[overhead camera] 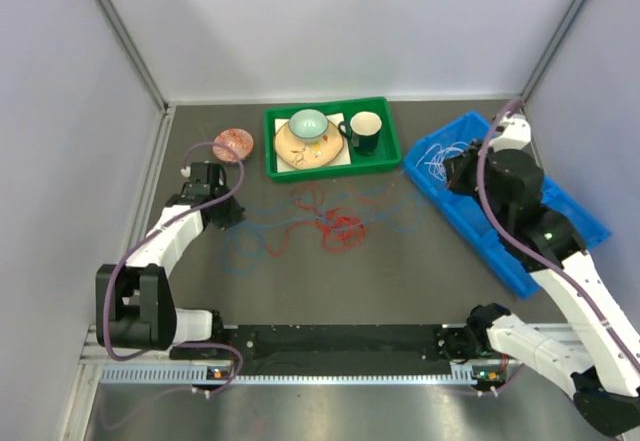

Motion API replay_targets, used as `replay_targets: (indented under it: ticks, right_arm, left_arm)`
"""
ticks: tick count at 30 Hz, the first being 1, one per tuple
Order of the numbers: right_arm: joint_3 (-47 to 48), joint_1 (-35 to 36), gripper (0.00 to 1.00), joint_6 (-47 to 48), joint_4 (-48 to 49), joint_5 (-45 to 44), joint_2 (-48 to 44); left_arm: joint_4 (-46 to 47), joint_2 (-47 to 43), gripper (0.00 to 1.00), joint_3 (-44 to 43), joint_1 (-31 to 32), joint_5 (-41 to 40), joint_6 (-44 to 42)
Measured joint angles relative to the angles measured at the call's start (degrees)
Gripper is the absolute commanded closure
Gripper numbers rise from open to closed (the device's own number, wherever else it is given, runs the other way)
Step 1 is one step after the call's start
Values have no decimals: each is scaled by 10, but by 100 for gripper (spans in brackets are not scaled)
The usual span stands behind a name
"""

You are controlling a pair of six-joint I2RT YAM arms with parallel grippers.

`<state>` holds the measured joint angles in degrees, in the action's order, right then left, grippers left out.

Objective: Untangle the cables

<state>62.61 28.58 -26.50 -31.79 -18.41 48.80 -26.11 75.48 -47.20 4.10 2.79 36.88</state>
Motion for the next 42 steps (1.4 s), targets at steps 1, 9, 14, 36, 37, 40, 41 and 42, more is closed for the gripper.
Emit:
replay_targets:
  ticks: [1,9,14,36,37,40,41,42]
  right_arm:
    - [10,0,100,4,-1,-3,-4]
    - [61,-3,100,25,-7,-27,-18]
    - [53,-3,100,14,-2,-4,12]
    - [15,-3,100,-12,9,39,26]
    - [15,-3,100,-12,9,38,24]
    - [15,-3,100,-12,9,35,21]
    - [15,-3,100,-12,8,34,20]
    - [15,-3,100,-12,8,33,19]
  left_arm:
    - [0,0,100,8,-7,3,5]
    - [-4,0,100,30,-57,9,19]
    - [3,-8,49,30,-55,50,0]
    - [62,183,17,-142,355,66,-55]
    - [70,197,20,-148,364,66,-54]
    - [88,225,28,-159,368,53,-47]
    - [91,231,29,-162,368,49,-45]
    - [91,239,30,-166,369,46,-43]
